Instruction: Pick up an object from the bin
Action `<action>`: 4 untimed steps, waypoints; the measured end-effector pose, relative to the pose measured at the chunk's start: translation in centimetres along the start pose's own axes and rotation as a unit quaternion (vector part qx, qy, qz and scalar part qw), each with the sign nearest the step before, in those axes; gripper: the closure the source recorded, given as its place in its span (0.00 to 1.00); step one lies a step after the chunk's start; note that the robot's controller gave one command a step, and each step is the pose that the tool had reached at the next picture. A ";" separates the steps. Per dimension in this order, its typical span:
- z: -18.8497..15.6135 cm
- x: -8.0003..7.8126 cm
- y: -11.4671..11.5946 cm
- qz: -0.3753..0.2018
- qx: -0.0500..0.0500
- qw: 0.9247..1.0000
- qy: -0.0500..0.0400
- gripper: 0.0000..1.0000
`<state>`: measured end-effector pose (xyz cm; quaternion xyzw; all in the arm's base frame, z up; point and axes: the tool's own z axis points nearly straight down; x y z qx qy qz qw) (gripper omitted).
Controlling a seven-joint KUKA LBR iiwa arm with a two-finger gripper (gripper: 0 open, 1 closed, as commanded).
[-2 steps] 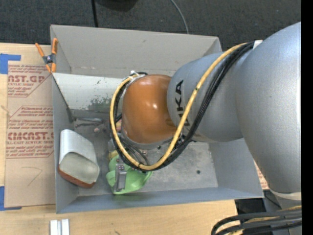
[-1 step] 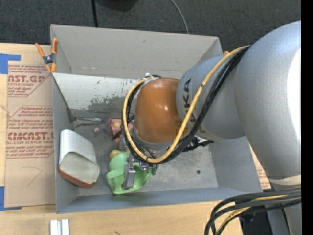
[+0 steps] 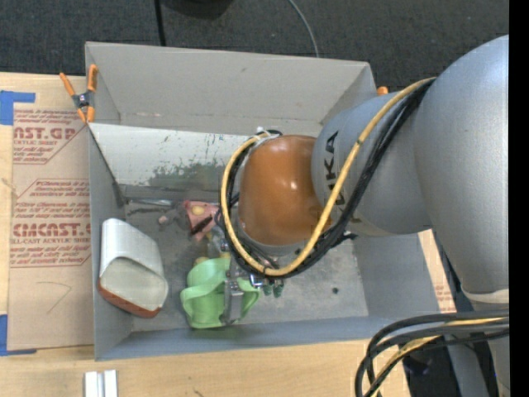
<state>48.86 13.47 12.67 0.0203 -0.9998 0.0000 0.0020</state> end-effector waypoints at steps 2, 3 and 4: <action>4.1 -1.1 1.5 0.026 -0.007 0.999 -0.021 1.00; -6.3 -4.7 1.8 0.135 -0.009 0.991 -0.022 1.00; -6.2 -4.6 1.8 0.135 -0.009 0.991 -0.021 1.00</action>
Offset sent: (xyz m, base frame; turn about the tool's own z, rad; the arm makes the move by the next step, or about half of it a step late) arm 0.0000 0.0000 0.0000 0.0000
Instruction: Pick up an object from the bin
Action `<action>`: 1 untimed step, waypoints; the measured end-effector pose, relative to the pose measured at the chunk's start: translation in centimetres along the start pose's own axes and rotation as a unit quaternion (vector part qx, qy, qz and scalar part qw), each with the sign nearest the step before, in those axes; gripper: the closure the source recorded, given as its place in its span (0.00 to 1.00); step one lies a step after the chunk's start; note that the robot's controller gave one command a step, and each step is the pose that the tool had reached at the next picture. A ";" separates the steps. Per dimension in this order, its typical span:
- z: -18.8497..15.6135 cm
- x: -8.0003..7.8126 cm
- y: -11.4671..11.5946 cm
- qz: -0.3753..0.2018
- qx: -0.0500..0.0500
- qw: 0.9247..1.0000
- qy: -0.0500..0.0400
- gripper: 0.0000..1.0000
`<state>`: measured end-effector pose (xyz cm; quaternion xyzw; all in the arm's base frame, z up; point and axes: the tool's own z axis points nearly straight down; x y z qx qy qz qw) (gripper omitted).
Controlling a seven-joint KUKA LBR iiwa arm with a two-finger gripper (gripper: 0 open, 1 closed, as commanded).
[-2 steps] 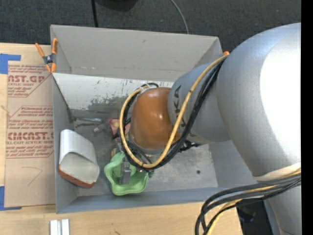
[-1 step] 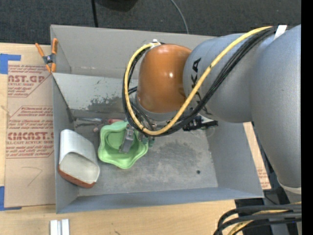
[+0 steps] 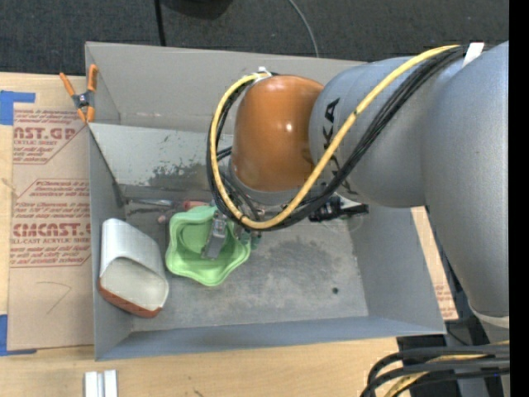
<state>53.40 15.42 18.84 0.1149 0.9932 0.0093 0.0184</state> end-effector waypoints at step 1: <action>-1.1 0.0 -0.1 0.000 0.002 1.000 0.005 1.00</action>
Offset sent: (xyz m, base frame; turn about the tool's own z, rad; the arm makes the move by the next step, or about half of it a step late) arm 0.0077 -0.0072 0.1760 -0.0030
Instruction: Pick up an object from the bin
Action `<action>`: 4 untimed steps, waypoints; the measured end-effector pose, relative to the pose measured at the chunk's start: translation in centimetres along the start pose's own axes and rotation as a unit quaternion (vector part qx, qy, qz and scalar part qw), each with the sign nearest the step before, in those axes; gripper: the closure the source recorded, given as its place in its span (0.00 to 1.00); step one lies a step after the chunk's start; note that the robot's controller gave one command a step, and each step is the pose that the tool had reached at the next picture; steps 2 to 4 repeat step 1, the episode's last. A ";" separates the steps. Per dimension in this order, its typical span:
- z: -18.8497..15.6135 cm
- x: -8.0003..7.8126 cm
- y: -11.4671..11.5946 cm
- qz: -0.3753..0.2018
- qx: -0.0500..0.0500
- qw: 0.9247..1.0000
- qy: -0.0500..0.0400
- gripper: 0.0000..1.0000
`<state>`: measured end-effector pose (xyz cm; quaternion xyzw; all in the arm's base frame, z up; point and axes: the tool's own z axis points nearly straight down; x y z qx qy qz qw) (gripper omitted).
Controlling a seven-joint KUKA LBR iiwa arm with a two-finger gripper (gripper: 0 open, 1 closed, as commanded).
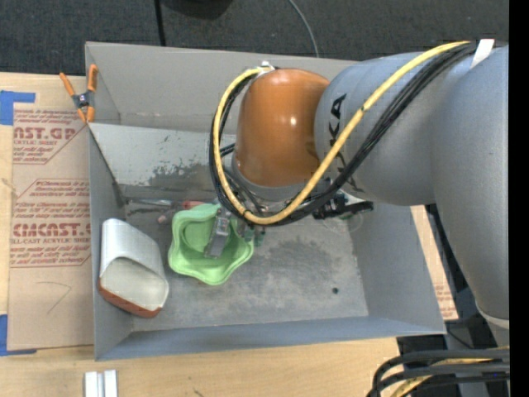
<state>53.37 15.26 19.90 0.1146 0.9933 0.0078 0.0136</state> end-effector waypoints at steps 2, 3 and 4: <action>-5.4 -0.6 0.0 0.000 -0.001 1.000 -0.003 1.00; -5.4 -0.6 0.0 0.000 -0.001 1.000 -0.003 1.00; -5.4 -0.6 0.0 0.000 -0.001 1.000 -0.003 1.00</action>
Offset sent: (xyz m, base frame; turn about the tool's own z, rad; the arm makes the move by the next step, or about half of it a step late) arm -0.0265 -0.0203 0.1494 -0.0273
